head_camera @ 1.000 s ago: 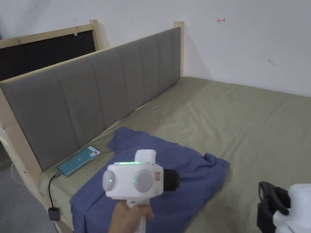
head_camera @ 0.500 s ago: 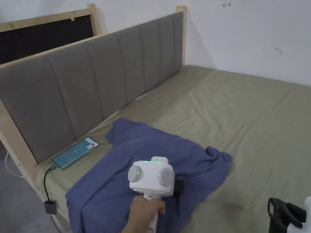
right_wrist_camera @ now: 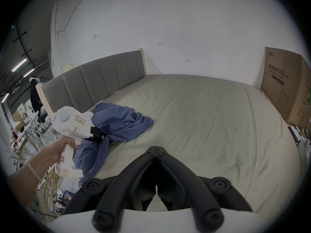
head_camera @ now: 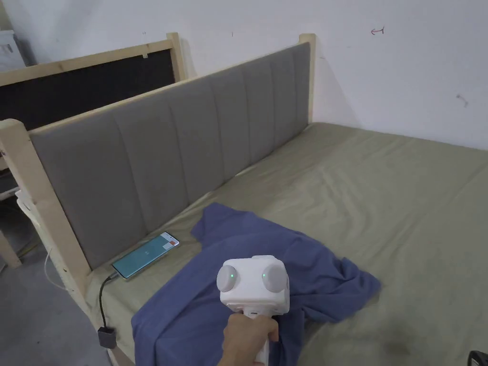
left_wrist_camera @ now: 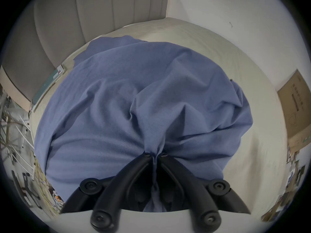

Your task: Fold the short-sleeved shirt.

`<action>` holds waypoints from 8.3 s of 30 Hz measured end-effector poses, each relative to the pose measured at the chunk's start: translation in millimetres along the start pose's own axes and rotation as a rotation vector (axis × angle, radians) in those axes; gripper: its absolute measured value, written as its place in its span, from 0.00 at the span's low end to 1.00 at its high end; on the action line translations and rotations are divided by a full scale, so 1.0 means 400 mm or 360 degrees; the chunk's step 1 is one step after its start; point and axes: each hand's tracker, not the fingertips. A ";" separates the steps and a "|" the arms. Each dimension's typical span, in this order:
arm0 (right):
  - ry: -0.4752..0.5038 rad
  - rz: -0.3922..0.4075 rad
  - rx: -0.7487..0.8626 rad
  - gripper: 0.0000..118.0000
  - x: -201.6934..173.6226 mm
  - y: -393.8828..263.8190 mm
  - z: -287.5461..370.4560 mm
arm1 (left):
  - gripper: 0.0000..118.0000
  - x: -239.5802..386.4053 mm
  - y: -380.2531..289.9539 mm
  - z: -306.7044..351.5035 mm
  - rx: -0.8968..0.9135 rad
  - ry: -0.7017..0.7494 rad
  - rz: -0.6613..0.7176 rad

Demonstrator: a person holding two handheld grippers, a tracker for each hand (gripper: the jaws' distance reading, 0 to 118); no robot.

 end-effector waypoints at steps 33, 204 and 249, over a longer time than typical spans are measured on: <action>-0.0833 -0.0506 0.0563 0.00 0.432 -0.011 0.557 | 0.00 0.950 -0.394 0.423 -0.0130 -0.1337 -0.1088; -0.0454 -0.0554 0.0619 0.00 0.979 1.292 0.496 | 0.01 0.826 0.943 1.009 0.1254 -0.0365 -0.0609; -0.0308 -0.0838 -0.0344 0.00 0.951 0.093 0.159 | 0.01 0.348 0.139 0.167 0.0266 -0.0276 -0.0699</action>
